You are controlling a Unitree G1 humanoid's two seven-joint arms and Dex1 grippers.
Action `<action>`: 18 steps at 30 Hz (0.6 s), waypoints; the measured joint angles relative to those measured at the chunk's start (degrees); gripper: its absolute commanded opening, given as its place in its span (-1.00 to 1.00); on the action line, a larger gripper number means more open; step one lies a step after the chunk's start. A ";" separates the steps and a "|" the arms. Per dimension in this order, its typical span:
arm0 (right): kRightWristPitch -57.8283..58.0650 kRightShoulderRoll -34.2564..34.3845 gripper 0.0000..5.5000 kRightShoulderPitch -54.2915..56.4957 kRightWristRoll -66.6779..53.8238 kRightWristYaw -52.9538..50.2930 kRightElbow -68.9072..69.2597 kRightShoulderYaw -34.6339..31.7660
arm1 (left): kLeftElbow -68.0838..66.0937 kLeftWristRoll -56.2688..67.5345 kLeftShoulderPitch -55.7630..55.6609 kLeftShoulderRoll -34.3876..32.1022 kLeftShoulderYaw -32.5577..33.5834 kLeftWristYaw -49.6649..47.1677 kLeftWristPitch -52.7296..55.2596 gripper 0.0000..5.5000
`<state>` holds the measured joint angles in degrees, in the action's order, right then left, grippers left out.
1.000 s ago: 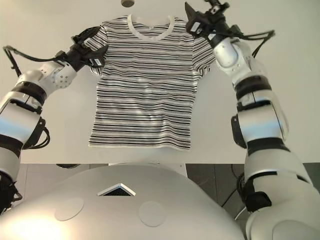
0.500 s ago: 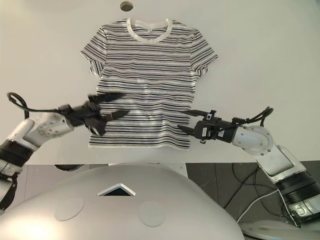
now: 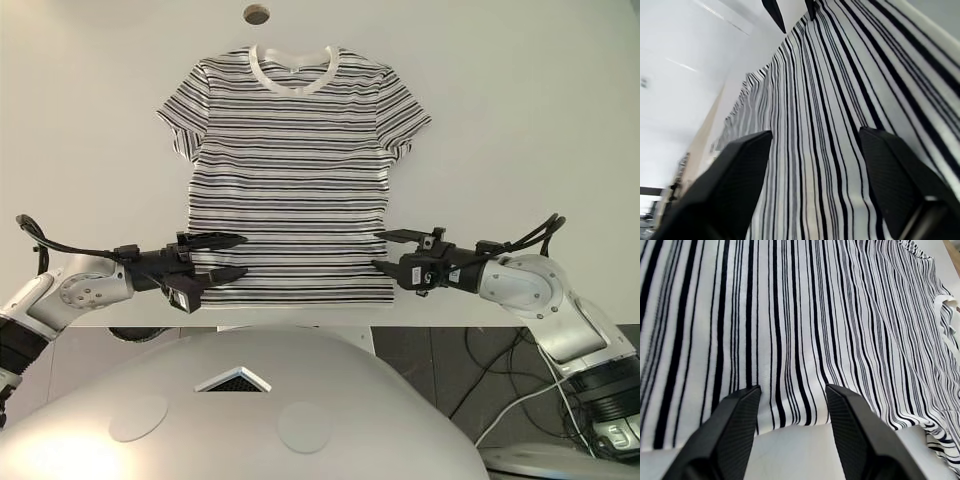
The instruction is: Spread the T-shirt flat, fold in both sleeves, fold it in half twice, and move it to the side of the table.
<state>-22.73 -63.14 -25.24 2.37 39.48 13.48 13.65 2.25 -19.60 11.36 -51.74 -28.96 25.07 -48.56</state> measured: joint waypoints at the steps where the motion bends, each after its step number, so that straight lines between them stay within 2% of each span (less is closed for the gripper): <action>1: 0.14 -0.08 -0.12 -0.43 0.48 0.03 0.71 -0.39 | 0.26 0.90 0.39 0.00 0.00 0.89 0.29 0.18; 12: 1.88 0.22 -0.12 -6.45 4.55 0.05 6.05 -4.98 | 2.16 5.93 1.60 0.02 3.84 5.49 1.80 0.18; 16: 2.45 3.86 -0.12 -5.45 -5.10 0.66 5.74 -9.30 | 10.86 27.27 1.22 -0.02 7.71 6.23 4.57 0.18; 18: 2.16 9.01 -0.12 1.50 -10.08 -1.51 0.43 -13.15 | 15.03 38.22 0.13 0.33 11.79 5.99 8.06 0.18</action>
<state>-20.57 -54.13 -23.74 -7.71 37.97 13.91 0.50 17.28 18.62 11.49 -51.41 -17.18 31.06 -40.50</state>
